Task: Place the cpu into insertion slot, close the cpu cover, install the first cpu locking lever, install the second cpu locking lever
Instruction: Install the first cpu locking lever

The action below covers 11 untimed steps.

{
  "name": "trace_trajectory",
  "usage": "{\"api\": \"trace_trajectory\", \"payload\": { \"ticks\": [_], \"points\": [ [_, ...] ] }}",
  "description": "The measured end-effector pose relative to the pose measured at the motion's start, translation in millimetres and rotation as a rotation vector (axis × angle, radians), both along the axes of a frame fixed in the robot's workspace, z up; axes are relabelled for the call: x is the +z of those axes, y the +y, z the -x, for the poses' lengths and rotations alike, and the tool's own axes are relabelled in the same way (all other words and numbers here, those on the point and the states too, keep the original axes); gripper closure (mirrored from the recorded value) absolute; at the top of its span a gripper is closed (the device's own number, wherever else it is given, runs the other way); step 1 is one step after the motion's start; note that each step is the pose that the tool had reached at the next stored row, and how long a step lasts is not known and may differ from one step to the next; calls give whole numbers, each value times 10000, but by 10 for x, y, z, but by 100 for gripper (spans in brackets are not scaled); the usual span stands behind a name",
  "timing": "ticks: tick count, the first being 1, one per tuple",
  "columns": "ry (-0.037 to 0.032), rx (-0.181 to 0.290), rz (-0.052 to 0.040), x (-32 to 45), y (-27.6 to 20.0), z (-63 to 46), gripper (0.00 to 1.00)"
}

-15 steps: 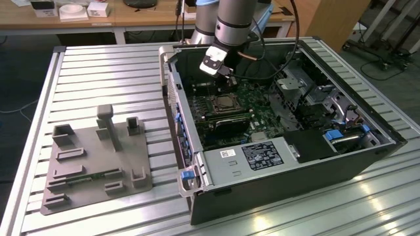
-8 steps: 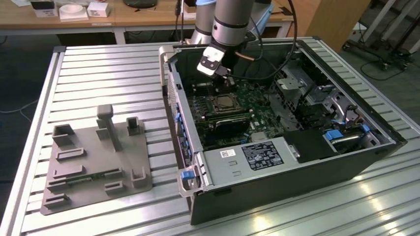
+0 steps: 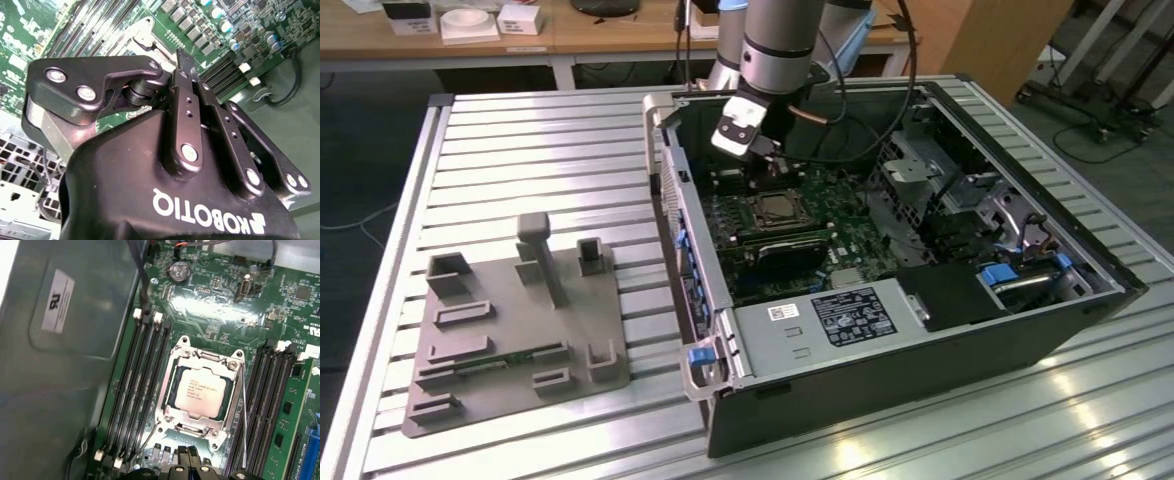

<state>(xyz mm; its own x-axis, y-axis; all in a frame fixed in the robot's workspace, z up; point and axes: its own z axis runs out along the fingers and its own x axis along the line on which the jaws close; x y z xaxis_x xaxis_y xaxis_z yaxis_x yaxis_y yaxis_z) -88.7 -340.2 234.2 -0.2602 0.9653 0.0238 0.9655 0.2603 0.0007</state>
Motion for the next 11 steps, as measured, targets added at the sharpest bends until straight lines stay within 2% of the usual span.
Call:
{"api": "trace_trajectory", "payload": {
  "ticks": [9, 11],
  "points": [
    [1, 1540, 2, -5, -1, 4, 89],
    [-1, 1727, 0, -6, -1, 16, 89]
  ]
}}
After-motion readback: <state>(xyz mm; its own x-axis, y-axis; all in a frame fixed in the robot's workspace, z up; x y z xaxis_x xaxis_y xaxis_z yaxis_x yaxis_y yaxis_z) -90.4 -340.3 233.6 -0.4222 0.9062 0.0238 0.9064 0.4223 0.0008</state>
